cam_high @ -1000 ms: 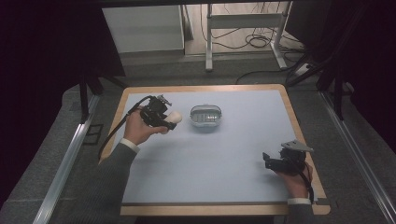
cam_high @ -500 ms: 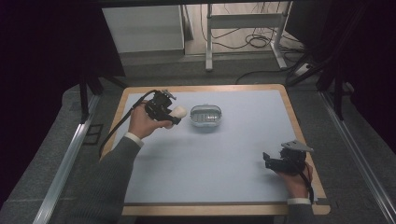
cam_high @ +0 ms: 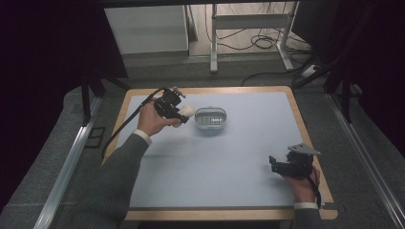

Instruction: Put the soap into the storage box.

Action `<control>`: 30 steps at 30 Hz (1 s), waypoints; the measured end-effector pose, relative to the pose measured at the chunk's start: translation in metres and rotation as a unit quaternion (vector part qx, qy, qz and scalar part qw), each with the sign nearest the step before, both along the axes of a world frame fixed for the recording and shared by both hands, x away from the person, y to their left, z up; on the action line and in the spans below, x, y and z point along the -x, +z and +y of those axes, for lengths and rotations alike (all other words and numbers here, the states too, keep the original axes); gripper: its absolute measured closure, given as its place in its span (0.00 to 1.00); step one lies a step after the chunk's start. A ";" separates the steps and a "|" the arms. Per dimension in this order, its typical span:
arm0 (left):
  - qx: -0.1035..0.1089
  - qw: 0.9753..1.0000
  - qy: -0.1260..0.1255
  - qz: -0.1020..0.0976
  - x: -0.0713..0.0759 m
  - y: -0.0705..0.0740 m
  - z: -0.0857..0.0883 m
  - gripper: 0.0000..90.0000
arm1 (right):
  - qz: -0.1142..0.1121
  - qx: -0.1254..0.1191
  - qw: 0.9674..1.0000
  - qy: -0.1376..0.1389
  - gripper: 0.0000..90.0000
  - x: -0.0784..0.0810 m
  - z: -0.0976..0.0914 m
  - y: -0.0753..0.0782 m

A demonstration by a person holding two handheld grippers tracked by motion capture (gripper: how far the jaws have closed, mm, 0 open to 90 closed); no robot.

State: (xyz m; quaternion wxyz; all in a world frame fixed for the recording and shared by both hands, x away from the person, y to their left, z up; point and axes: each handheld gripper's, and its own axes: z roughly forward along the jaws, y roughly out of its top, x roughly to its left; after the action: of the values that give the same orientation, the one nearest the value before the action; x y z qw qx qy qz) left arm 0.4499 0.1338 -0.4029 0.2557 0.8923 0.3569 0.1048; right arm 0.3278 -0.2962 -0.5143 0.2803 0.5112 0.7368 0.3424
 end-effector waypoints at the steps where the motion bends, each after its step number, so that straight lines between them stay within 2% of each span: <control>1: -0.002 1.000 -0.003 0.000 -0.001 0.001 -0.001 0.55 | 0.000 0.000 1.000 0.000 0.05 0.000 0.000 0.000; 10: -0.009 1.000 -0.021 -0.003 -0.013 0.006 -0.020 0.55 | 0.002 0.002 1.000 0.002 0.05 -0.001 0.001 -0.001; 15: -0.021 0.999 -0.028 -0.005 -0.016 0.008 -0.029 0.55 | 0.001 0.002 1.000 0.002 0.05 0.000 0.001 -0.001; 17: -0.014 0.999 -0.030 -0.003 -0.018 0.007 -0.034 0.55 | 0.001 0.001 1.000 0.002 0.05 0.000 0.001 -0.001; 25: -0.021 0.999 -0.034 0.000 -0.026 0.001 -0.039 0.55 | -0.001 0.000 1.000 0.002 0.05 0.000 0.000 -0.001; 30: -0.019 0.999 -0.036 0.006 -0.032 -0.001 -0.040 0.55 | -0.002 0.002 1.000 0.002 0.05 0.000 0.000 0.000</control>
State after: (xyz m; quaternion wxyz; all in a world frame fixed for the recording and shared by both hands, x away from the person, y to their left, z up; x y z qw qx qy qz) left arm 0.4815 0.0935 -0.4038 0.2401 0.9098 0.3245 0.0967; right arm 0.3275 -0.2964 -0.5146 0.2826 0.5085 0.7377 0.3426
